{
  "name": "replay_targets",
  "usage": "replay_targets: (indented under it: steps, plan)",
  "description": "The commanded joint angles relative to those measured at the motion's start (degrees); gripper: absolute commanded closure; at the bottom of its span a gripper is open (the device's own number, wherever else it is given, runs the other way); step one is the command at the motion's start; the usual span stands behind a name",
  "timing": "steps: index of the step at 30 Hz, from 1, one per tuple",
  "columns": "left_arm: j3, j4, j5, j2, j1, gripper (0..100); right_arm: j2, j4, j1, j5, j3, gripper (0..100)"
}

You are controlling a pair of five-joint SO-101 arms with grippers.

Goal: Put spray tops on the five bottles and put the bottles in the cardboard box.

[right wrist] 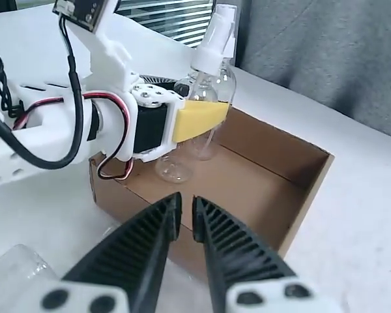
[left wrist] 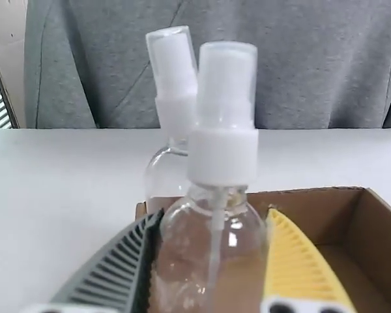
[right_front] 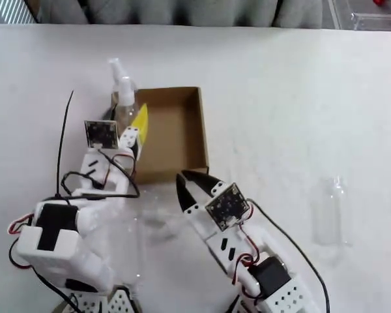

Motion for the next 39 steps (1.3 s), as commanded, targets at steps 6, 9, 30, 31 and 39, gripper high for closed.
replay_targets:
  steps: [6,9,30,31,39]
  plan:
    - [0.8,1.5,-0.4,-1.5,-2.7,83,-0.5,-0.2,0.7,0.7,0.4,98.4]
    - [1.5,4.5,-0.3,-4.2,-3.6,81,-0.5,-0.2,0.7,0.7,0.4,98.4]
    - [5.1,7.9,-0.2,-9.2,-3.3,70,-0.5,-0.3,0.7,0.7,0.4,98.4]
    - [5.1,7.9,-0.2,-9.5,-3.3,70,-0.5,-0.3,0.7,0.7,0.4,98.4]
    - [9.1,18.7,-0.4,-24.4,-3.3,70,-0.5,0.0,0.7,0.7,0.4,98.4]
